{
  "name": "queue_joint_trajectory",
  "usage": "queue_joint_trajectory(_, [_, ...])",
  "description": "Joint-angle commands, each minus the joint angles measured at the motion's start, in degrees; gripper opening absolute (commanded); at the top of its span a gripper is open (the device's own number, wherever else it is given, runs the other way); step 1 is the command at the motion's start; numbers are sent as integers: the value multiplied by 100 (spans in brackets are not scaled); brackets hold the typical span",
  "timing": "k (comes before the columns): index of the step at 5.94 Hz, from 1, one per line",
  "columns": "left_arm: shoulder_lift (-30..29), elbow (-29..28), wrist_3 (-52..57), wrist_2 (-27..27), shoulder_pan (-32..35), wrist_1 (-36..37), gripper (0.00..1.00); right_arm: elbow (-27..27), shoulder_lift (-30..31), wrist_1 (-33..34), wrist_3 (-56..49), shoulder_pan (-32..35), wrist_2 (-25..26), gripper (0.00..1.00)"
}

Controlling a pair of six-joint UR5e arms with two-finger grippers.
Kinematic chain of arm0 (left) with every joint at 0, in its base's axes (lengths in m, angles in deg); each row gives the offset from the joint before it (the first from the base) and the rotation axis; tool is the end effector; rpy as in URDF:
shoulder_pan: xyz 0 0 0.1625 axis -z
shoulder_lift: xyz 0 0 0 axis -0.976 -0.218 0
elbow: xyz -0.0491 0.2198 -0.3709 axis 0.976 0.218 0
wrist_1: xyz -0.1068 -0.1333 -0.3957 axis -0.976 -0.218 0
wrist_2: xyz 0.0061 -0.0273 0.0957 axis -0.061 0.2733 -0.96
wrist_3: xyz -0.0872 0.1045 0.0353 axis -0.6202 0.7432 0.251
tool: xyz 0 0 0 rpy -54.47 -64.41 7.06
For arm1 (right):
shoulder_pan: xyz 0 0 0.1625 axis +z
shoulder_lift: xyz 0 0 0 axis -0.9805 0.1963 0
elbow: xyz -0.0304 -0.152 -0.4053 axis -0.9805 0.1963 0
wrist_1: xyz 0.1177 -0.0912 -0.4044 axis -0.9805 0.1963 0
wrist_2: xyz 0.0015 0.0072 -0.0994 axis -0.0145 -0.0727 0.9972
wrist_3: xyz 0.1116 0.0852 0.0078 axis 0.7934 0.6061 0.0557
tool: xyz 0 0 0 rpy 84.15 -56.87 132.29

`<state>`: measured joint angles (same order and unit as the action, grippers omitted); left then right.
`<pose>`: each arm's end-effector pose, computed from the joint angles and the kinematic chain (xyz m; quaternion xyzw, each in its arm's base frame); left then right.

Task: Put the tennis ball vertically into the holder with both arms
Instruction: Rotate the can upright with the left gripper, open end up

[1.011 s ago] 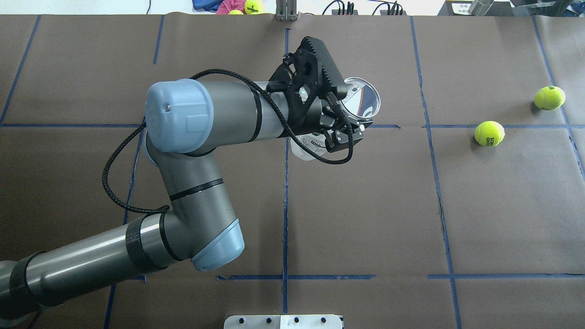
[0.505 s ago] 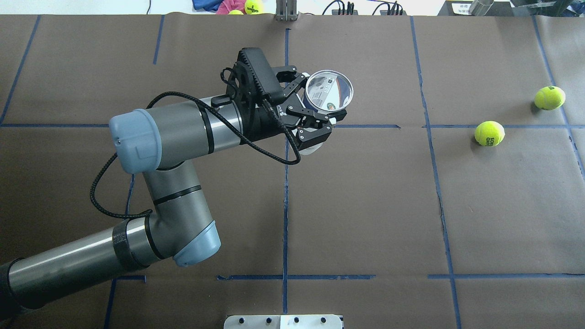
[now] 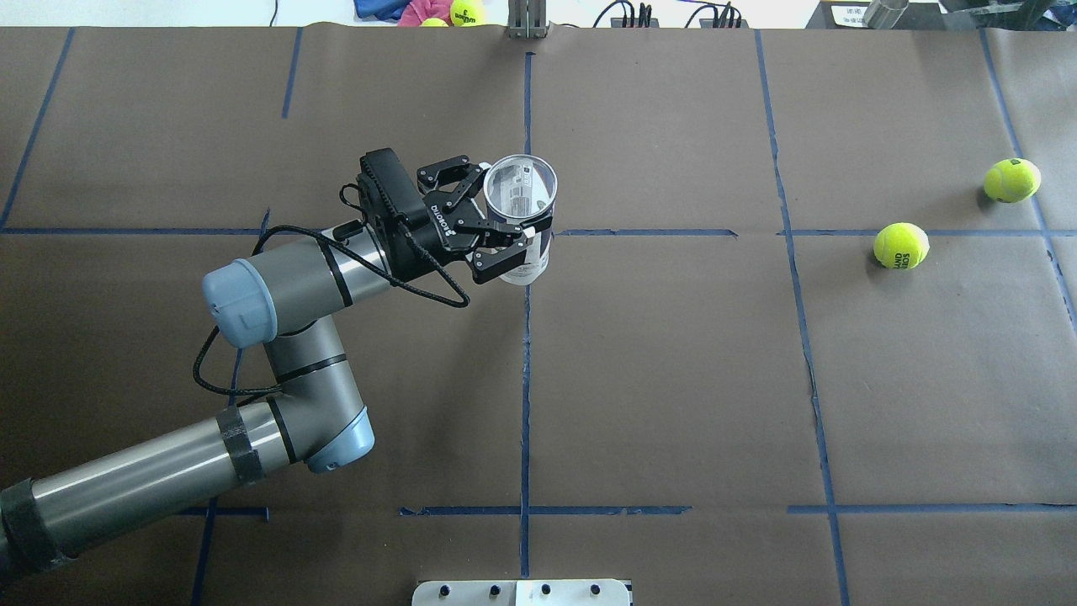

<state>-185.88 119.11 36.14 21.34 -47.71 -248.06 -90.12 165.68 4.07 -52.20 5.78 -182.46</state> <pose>0.5540 -0.4835 0.2135 0.6480 0.5692 0.1165 0.4925 -0.0103 -0.4816 0.6302 0.0937 -0.3760 -0.0758 0.9188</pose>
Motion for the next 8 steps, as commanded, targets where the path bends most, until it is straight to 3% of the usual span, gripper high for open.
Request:
queue_joint_trajectory(1, [23,-346,-169,-21,-61,-276,81,5,-11,0,2,0,0,100])
queue_joint_trajectory(6, [14,-436,-170,-100,-184,-340,92,5,-55,0,11,0,-9,100])
queue_joint_trajectory(8, [14,-436,-169,-100,-184,-322,93,23,-449,61,11,-209,-175,100])
